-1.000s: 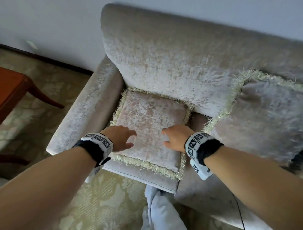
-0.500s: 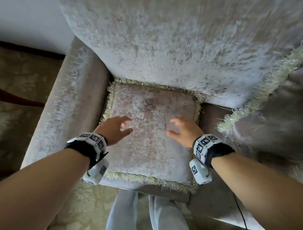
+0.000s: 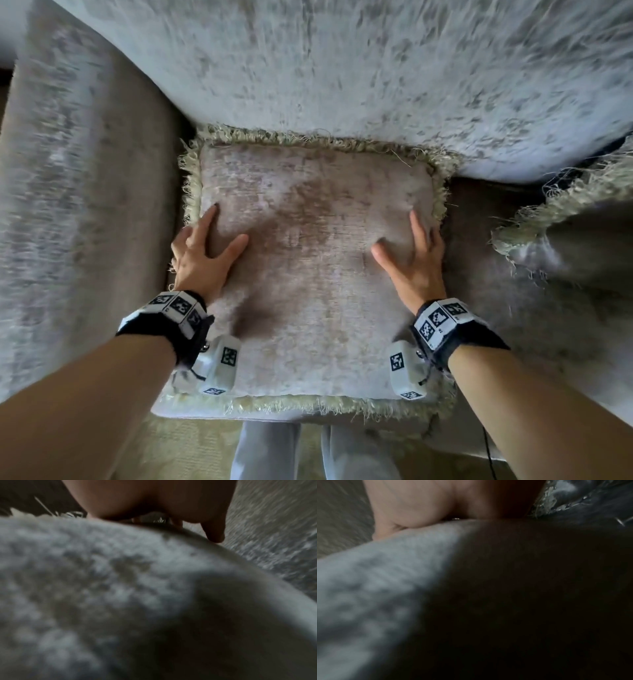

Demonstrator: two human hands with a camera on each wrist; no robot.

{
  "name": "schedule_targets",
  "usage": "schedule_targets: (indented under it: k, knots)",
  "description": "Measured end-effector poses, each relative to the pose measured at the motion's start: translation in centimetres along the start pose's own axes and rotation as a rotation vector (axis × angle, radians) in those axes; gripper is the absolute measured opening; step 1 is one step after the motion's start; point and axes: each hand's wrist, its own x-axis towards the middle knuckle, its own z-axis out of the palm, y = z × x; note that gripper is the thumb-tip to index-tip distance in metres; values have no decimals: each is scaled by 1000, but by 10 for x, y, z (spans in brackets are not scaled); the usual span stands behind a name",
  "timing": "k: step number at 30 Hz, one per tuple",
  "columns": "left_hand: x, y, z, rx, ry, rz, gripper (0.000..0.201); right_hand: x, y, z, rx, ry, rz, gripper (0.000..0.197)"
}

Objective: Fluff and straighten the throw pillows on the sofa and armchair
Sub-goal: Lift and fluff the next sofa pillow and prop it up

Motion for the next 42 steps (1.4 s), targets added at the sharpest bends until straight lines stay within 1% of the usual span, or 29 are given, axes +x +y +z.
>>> schedule_targets:
  k: [2,4,5,7,10,14,17,21,26,28,30,32,35,39,42]
  knots:
    - [12,-5,2,-25,-23,-1,81,5,3,2,10,15,-17,105]
    - [24,-7,5,-98,-36,28,92,11,6,5,36,23,-42,108]
    - [27,-7,7,-114,-34,45,94,14,6,6,46,22,-50,108]
    - [30,-4,11,-122,-30,72,92,15,3,8,57,23,-60,104]
    - [26,-2,9,-129,-20,93,89,11,-6,7,138,48,-75,93]
    - [6,9,0,-205,-6,184,80,-6,-22,-1,197,96,-139,99]
    - [-11,26,-16,-233,46,294,83,-24,-41,-15,224,121,-172,97]
    - [-23,52,-43,-288,138,461,91,-36,-70,-40,228,232,-329,99]
    - [-27,100,-71,-420,230,680,91,-32,-110,-73,260,368,-565,104]
    - [-23,116,-77,-476,268,774,93,-28,-122,-82,274,395,-646,103]
    - [-17,126,-80,-491,308,842,94,-24,-128,-85,283,408,-689,100]
    - [-11,126,-80,-443,361,866,94,-21,-128,-82,293,426,-708,98]
    - [-10,114,-79,-389,410,883,94,-28,-124,-76,329,450,-750,96]
    - [-17,108,-79,-425,409,950,99,-41,-129,-82,306,515,-843,98]
    - [-7,119,-78,-452,388,1011,100,-30,-138,-86,320,545,-891,101]
